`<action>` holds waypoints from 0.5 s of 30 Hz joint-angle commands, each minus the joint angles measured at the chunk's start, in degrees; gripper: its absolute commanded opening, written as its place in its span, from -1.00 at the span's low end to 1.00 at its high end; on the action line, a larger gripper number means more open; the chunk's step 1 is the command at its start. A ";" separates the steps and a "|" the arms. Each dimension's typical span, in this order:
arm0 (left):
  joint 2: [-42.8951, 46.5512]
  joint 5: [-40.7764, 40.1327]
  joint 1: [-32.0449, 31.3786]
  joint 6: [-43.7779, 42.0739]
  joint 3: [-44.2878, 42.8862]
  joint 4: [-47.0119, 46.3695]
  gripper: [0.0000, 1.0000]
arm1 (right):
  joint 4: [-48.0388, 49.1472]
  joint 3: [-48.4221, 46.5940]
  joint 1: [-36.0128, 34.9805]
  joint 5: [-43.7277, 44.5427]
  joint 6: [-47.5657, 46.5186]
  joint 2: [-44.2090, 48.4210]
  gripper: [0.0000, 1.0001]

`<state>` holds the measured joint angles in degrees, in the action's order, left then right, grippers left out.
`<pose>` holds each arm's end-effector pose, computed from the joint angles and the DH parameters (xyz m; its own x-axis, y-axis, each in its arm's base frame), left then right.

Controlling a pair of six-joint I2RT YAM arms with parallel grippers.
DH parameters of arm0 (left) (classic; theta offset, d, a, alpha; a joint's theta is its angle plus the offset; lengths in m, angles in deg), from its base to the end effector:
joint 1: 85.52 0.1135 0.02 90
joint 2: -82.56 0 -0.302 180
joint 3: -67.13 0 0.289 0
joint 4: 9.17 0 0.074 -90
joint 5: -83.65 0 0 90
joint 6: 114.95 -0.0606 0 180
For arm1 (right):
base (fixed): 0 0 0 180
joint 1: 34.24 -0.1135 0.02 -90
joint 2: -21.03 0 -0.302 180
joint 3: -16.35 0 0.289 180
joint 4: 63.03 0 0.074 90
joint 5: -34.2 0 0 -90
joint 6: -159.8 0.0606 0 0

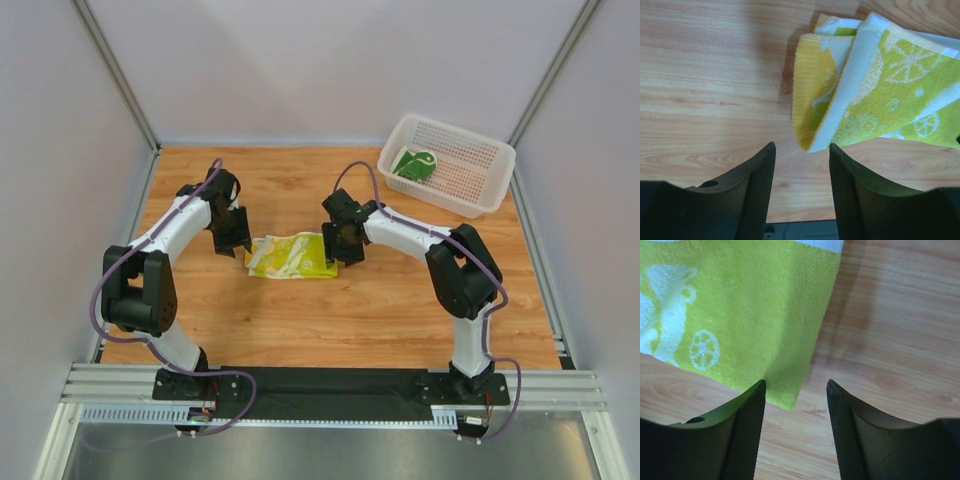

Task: Roll the towels
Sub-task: Fold the towel

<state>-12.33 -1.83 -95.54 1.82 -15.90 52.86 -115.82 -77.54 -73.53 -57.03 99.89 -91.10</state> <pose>0.3595 -0.0684 0.2259 -0.9325 -0.2912 -0.2136 -0.2520 0.9484 -0.1926 0.3490 0.2872 0.1755 -0.9534 -0.1324 -0.2711 -0.1855 0.9659 0.1805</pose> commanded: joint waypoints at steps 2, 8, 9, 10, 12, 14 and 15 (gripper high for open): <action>-0.21 1.46 -0.44 0.92 -1.82 -1.96 0.08 | 3.81 -1.15 0.18 -2.54 0.41 -2.03 -0.06; -0.82 1.82 -1.84 0.83 -1.11 -3.81 0.08 | 4.86 2.54 0.79 -1.84 0.41 -0.64 -0.99; -1.00 1.73 -2.10 0.66 -1.11 -4.16 0.08 | 5.22 3.41 1.23 -1.93 0.41 -0.02 -0.99; -1.43 1.90 -2.28 0.66 -0.94 -4.86 0.08 | 5.57 5.08 1.49 -2.10 0.50 0.60 -0.99; -1.96 2.16 -2.98 0.57 -0.85 -5.92 0.08 | 6.10 6.32 1.76 -2.19 0.32 1.92 -0.99; -3.01 2.78 -3.77 0.40 -0.94 -7.59 0.08 | 6.36 7.46 1.85 -2.02 0.24 2.45 -0.99; -3.63 2.61 -4.56 0.39 -1.28 -7.76 0.08 | 6.45 7.73 1.85 -2.02 0.24 2.97 -0.99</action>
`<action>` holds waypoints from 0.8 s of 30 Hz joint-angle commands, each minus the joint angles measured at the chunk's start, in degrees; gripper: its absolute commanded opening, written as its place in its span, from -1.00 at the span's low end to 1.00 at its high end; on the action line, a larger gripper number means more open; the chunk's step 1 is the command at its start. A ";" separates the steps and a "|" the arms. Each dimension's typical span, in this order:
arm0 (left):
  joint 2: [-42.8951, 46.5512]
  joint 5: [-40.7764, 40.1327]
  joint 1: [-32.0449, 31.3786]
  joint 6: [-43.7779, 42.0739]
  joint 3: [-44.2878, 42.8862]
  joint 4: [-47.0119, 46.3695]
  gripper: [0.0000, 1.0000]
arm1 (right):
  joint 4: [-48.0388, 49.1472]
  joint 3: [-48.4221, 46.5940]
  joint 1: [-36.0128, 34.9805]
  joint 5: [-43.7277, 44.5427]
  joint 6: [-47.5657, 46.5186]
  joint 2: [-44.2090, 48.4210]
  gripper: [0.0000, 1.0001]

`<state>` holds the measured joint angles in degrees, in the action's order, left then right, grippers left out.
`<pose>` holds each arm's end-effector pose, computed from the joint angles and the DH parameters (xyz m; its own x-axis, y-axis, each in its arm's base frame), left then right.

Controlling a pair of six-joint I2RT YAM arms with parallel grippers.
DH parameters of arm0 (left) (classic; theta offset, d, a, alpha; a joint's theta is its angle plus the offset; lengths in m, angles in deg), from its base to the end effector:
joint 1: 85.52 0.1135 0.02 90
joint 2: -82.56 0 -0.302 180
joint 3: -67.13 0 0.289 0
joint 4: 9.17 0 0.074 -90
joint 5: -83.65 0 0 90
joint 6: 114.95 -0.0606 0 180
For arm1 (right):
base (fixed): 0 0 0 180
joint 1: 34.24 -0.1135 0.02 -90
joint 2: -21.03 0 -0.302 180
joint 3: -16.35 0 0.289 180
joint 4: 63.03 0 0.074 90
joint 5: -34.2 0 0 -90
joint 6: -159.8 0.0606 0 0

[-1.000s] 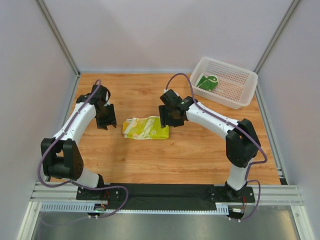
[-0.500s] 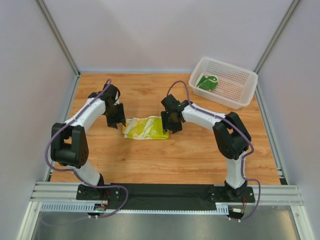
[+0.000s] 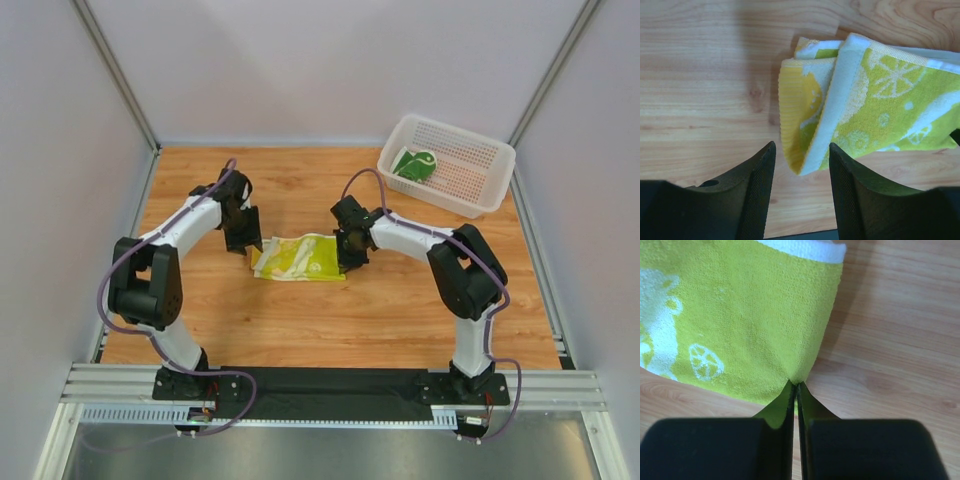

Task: Roll the towels
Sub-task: Fold the towel

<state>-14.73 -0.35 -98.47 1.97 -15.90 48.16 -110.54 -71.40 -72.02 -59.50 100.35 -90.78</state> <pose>0.3697 -0.0915 0.2145 -0.9400 -0.2459 -0.2367 -0.1912 0.9539 -0.2314 0.3443 0.2718 0.1485 -0.9647 -0.1060 -0.2411 -0.1592 0.9639 0.2134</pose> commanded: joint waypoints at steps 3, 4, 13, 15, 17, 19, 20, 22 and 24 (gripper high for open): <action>-4.12 0.33 -2.78 0.42 -2.95 -3.24 0.07 | 1.51 2.73 0.34 0.19 -0.14 3.17 -0.99; -5.35 0.50 -2.96 0.42 -3.48 -3.59 0.07 | 1.60 2.99 0.34 0.10 -0.13 3.35 -0.99; -9.04 4.28 -4.89 0.95 -4.71 -7.20 0.00 | 1.95 4.75 0.34 0.10 -0.22 4.49 -0.99; -9.58 4.46 -5.16 1.21 -5.15 -7.63 -0.19 | 2.04 4.93 0.34 0.10 -0.22 4.49 -0.99; -9.76 4.90 -5.16 1.47 -5.07 -8.07 -0.65 | 2.04 5.19 0.34 0.10 -0.31 4.49 -0.99; -9.15 3.77 -5.16 1.91 -4.81 -8.17 -0.98 | 1.87 5.54 0.34 0.36 -0.40 4.76 -0.99; -8.70 2.80 -5.16 2.26 -4.72 -7.99 -1.00 | 1.78 5.80 0.34 0.45 -0.49 4.85 -0.99; -6.95 -0.70 -5.16 2.79 -4.37 -7.02 -1.00 | 1.60 6.42 0.43 0.80 -0.40 5.11 -0.99; -4.85 -2.48 -5.16 3.14 -3.40 -6.85 -1.00 | 1.25 6.77 0.60 0.98 -0.40 5.55 -0.99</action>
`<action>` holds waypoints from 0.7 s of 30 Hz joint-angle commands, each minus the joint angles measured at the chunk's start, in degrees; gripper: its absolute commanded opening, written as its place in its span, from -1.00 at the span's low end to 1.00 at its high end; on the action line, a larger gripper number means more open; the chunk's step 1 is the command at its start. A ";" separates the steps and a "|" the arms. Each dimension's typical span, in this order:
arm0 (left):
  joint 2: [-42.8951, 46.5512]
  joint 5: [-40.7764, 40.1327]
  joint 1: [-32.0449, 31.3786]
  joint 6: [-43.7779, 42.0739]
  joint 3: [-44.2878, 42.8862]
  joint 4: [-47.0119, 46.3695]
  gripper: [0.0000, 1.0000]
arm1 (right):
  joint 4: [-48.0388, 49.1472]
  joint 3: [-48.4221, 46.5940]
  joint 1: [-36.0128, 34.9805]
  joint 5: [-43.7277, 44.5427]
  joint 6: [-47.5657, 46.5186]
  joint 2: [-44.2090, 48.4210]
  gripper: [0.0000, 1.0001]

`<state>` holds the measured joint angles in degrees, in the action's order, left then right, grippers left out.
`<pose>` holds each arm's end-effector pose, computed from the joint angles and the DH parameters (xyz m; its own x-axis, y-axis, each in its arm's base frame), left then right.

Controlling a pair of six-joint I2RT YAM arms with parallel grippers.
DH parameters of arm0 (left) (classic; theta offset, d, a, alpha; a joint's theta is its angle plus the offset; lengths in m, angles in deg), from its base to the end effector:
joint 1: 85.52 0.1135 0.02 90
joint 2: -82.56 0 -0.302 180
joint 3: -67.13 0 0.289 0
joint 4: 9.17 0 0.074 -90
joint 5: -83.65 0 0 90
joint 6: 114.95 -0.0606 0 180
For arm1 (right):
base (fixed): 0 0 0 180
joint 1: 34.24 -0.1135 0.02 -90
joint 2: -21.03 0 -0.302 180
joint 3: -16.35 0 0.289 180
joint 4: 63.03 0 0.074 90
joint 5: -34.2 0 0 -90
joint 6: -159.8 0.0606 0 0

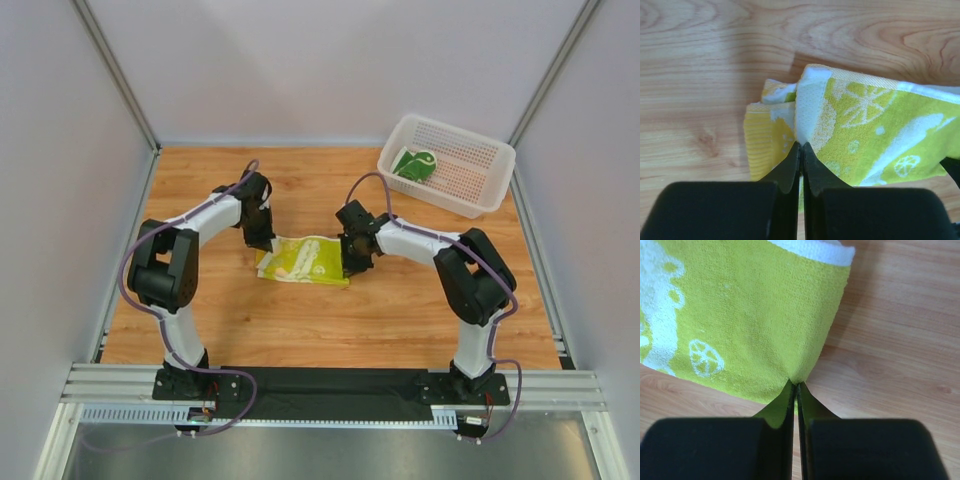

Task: Roll the towels
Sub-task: Fold the towel

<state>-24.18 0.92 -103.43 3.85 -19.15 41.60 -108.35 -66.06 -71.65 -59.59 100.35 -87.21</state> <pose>0.3982 -0.1367 0.1747 -0.9551 -0.1935 -0.2242 -0.1328 0.9564 -0.2600 0.3297 0.2572 0.1472 -0.9641 -0.0989 -0.2464 -0.1546 0.9636 0.2181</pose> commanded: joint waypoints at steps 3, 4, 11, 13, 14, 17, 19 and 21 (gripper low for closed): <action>6.10 -7.17 -0.19 1.70 0.56 1.28 -1.00 | -1.02 1.97 0.41 1.07 -0.14 2.42 -0.99; 6.89 -8.92 -0.19 2.14 0.82 1.55 -1.00 | -1.11 1.97 0.41 1.15 -0.22 2.51 -0.99; 7.07 -11.75 -0.19 1.79 3.19 1.55 -0.96 | -1.37 1.62 0.41 0.10 -0.05 2.16 -0.99; 6.98 -11.92 -0.19 1.79 3.90 1.38 -0.87 | -1.55 1.44 0.41 0.10 -0.13 2.07 -0.96; 6.98 -12.01 -0.19 1.79 4.77 0.86 -0.82 | -1.72 1.35 0.41 0.10 -0.13 2.07 -0.90; 7.16 -13.41 -0.19 1.62 5.48 1.46 -0.48 | -2.78 0.48 0.49 0.28 -0.66 2.42 -0.52; 8.12 -15.70 -0.19 1.18 5.22 2.17 -0.27 | -4.09 -0.40 0.41 0.63 -1.45 2.78 -0.32; 8.74 -18.59 -0.19 -0.05 3.12 4.62 -0.16 | -5.41 -1.19 0.49 1.41 -2.06 3.48 -0.25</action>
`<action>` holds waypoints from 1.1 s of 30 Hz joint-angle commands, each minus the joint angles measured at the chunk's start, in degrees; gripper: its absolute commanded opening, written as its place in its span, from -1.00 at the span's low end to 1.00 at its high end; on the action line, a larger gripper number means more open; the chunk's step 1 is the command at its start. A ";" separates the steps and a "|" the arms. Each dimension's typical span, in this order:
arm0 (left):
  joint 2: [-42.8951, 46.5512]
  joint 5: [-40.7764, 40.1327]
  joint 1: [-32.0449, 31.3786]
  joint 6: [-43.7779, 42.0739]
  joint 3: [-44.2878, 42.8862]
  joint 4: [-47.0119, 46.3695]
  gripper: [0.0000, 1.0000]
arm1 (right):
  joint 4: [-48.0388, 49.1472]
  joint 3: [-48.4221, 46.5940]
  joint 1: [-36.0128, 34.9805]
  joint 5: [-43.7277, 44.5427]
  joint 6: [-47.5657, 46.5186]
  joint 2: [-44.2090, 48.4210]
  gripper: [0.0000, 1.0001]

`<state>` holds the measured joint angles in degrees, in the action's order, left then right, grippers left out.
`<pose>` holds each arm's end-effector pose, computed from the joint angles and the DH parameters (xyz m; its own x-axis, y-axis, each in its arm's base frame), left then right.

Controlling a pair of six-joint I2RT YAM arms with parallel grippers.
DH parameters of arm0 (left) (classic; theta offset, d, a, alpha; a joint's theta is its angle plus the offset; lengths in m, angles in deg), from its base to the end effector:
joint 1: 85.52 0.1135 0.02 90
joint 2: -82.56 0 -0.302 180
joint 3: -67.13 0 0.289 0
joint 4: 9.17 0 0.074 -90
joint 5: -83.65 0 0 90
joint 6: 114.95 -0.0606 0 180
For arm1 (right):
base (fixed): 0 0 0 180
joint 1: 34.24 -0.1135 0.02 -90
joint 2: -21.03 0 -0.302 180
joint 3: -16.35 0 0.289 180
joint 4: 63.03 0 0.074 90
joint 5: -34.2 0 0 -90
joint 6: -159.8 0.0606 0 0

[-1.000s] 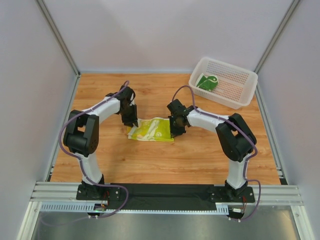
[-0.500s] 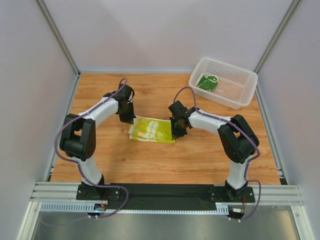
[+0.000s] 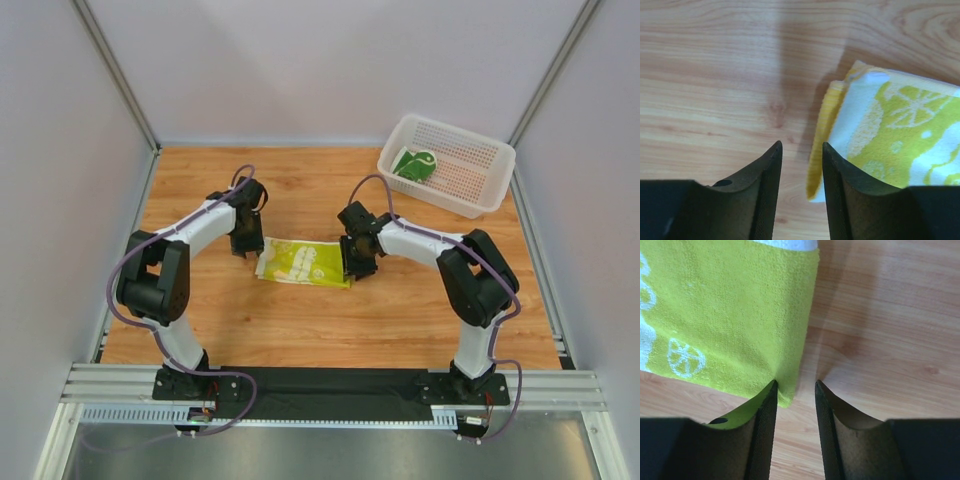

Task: Roll the towels
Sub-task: Fold the towel

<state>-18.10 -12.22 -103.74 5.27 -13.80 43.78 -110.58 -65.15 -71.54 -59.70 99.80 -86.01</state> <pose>0.3704 -0.1154 0.1845 -0.9255 -0.2224 -0.3064 -0.2126 0.9749 -0.0655 0.3223 0.2507 0.1490 -0.9693 -0.1113 -0.2194 -0.1567 0.9668 0.2018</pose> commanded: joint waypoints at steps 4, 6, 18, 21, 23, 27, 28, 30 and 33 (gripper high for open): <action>4.24 -8.02 0.11 -2.18 -7.16 7.62 -0.07 | -7.48 -4.74 0.38 3.37 -3.28 4.12 -0.21; 7.30 -8.11 -0.06 -1.74 -7.96 9.39 -0.33 | -8.72 -5.19 0.30 5.99 -3.72 6.48 -0.28; 13.74 11.91 -3.14 0.10 5.13 -4.22 -0.88 | 1.55 -6.34 0.91 -21.91 -4.60 7.56 -0.99; 11.29 13.60 -3.14 0.98 8.03 -8.71 -0.97 | 7.43 -3.97 2.84 -28.49 -3.02 3.96 -0.99; 9.01 13.87 -3.14 0.90 8.74 -10.29 -1.00 | 11.31 -1.51 4.69 -30.98 -1.53 1.33 -0.99; 6.10 10.19 -3.05 1.25 9.18 -10.21 -1.00 | 14.56 3.85 6.71 -31.35 -1.17 0.08 -0.99; 5.66 9.83 -3.05 1.07 9.44 -10.47 -1.00 | 15.44 4.82 6.97 -30.91 -1.08 -0.01 -0.99; 4.69 9.12 -3.05 0.98 10.06 -11.35 -1.00 | 16.32 7.72 7.85 -30.29 -1.08 -0.53 -0.99; 3.28 8.51 -3.05 0.90 10.32 -11.79 -1.00 | 17.03 10.10 8.65 -29.50 -0.99 -1.50 -0.99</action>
<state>-13.68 -2.36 -106.78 5.79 -3.85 34.65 -97.75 -56.29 -63.17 -88.35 98.47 -87.10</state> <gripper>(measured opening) 0.003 0.005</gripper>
